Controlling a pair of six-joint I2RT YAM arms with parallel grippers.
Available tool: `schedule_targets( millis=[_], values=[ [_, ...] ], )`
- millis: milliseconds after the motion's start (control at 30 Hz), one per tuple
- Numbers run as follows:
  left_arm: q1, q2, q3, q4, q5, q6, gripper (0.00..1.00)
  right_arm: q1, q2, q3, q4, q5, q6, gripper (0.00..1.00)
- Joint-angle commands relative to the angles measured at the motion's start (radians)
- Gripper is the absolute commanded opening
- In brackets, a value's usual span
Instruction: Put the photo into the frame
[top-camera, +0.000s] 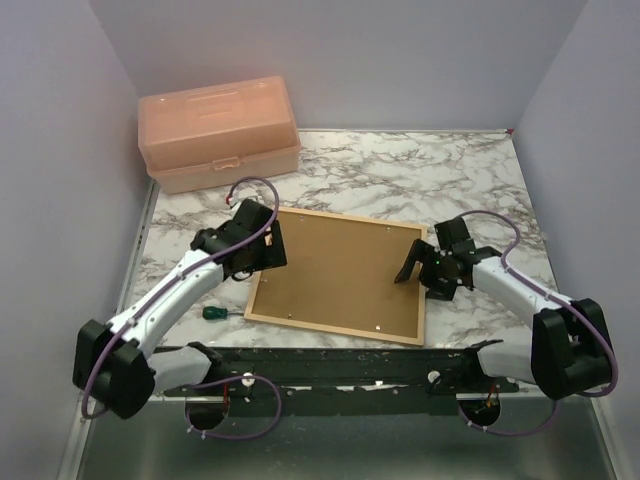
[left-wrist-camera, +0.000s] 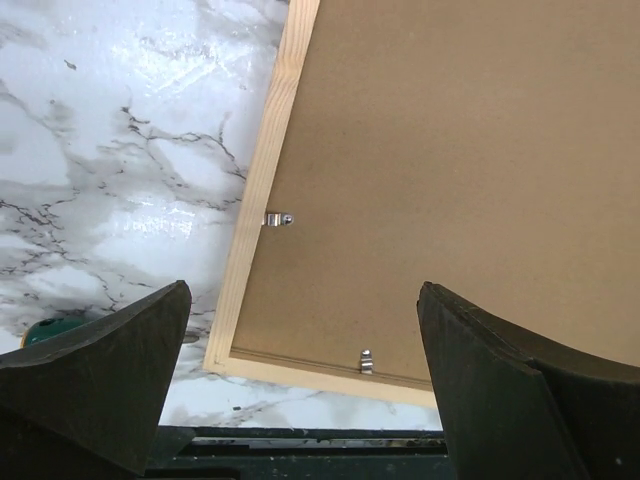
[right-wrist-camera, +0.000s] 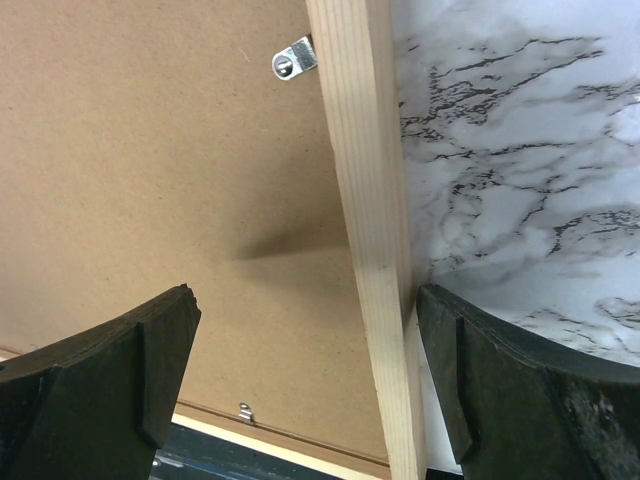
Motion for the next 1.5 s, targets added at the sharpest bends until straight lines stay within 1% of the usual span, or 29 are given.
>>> schedule_targets(
  millis=[0,167,267,400,500,600,733,1000,1067,1233,1333,1467],
  values=[
    [-0.007,-0.176,-0.050,-0.028,0.017,-0.002,0.98,0.012,0.007,-0.024,0.022,-0.045,0.016,1.00],
    [-0.014,-0.377,-0.151,0.023,0.124,-0.014,0.99,0.052,0.044,0.008,0.042,-0.046,0.039,1.00],
    [-0.015,-0.486,-0.227,0.087,0.209,-0.025,0.98,0.095,0.088,0.040,0.055,-0.029,0.056,1.00],
    [-0.015,-0.579,-0.321,0.180,0.329,-0.056,0.98,0.177,0.170,0.103,0.072,0.011,0.069,1.00],
    [-0.018,-0.611,-0.371,0.233,0.395,-0.074,0.99,0.215,0.237,0.166,0.042,0.062,0.064,1.00],
    [-0.024,-0.630,-0.410,0.257,0.421,-0.084,0.98,0.231,0.238,0.179,0.031,0.089,0.069,1.00],
    [-0.026,-0.650,-0.456,0.283,0.438,-0.095,0.99,0.234,0.176,0.130,0.029,0.095,0.081,1.00],
    [-0.035,-0.628,-0.497,0.356,0.483,-0.109,0.98,0.235,-0.033,-0.032,-0.016,0.073,0.091,1.00],
    [-0.042,-0.618,-0.499,0.368,0.484,-0.107,0.98,0.236,-0.085,-0.064,-0.031,0.054,0.095,1.00],
    [-0.069,-0.589,-0.491,0.390,0.477,-0.106,0.99,0.239,-0.201,-0.145,0.014,-0.066,0.110,1.00],
    [-0.095,-0.567,-0.481,0.391,0.460,-0.107,0.99,0.241,-0.213,-0.156,0.004,-0.059,0.120,1.00],
    [-0.136,-0.541,-0.457,0.374,0.415,-0.107,0.98,0.247,-0.160,-0.149,-0.013,-0.042,0.130,1.00]
  ],
)
